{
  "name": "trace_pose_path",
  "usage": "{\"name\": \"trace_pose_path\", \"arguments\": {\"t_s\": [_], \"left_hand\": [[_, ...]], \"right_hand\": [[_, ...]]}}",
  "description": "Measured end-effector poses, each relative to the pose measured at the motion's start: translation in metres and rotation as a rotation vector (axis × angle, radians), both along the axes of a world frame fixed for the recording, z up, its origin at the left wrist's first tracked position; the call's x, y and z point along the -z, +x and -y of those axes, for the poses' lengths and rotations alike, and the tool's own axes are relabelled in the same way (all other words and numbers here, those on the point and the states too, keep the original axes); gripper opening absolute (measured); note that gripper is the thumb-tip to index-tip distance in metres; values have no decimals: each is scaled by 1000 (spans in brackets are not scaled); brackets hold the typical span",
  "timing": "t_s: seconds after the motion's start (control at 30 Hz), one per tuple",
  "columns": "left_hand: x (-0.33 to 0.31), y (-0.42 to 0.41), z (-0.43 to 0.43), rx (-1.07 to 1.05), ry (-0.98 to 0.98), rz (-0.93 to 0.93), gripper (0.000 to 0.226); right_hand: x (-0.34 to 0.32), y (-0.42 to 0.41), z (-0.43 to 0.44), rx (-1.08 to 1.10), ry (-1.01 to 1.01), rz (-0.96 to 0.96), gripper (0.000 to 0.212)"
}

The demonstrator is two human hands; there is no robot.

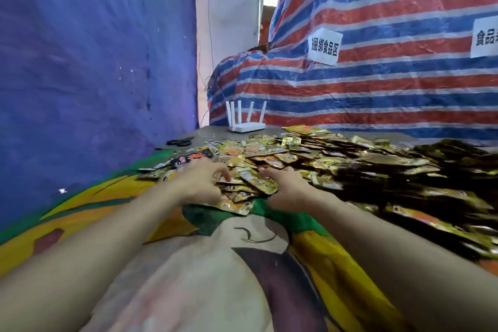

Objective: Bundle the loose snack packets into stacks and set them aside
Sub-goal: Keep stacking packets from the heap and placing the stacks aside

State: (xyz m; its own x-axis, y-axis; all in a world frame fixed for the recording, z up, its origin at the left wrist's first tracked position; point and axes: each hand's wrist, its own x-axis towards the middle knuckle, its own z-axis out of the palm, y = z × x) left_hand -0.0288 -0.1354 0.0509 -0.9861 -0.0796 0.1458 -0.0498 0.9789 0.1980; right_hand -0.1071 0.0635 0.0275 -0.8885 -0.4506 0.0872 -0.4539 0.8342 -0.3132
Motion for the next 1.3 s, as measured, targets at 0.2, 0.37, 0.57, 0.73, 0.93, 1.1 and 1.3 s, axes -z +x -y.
{"name": "trace_pose_path", "arguments": {"t_s": [0.2, 0.37, 0.57, 0.73, 0.93, 1.1, 1.3], "left_hand": [[37, -18, 40, -76, 135, 155, 89], [57, -39, 36, -143, -50, -98, 57], [62, -40, 29, -113, -328, -296, 26], [57, -31, 16, -42, -563, -346, 14], [38, -16, 12, -96, -147, -680, 26], [12, -14, -2, -209, 223, -860, 16], [-5, -17, -42, -325, 761, -921, 14]], "right_hand": [[11, -19, 33, 27, -55, 104, 87], [21, -29, 45, 50, -20, 93, 65], [28, -20, 40, 37, 104, -264, 16], [21, -4, 26, 8, 67, -431, 21], [3, 11, 2, 41, -235, -376, 24], [-5, 21, -9, 87, -588, -270, 32], [-13, 36, -24, 223, -1049, 3, 25]]}}
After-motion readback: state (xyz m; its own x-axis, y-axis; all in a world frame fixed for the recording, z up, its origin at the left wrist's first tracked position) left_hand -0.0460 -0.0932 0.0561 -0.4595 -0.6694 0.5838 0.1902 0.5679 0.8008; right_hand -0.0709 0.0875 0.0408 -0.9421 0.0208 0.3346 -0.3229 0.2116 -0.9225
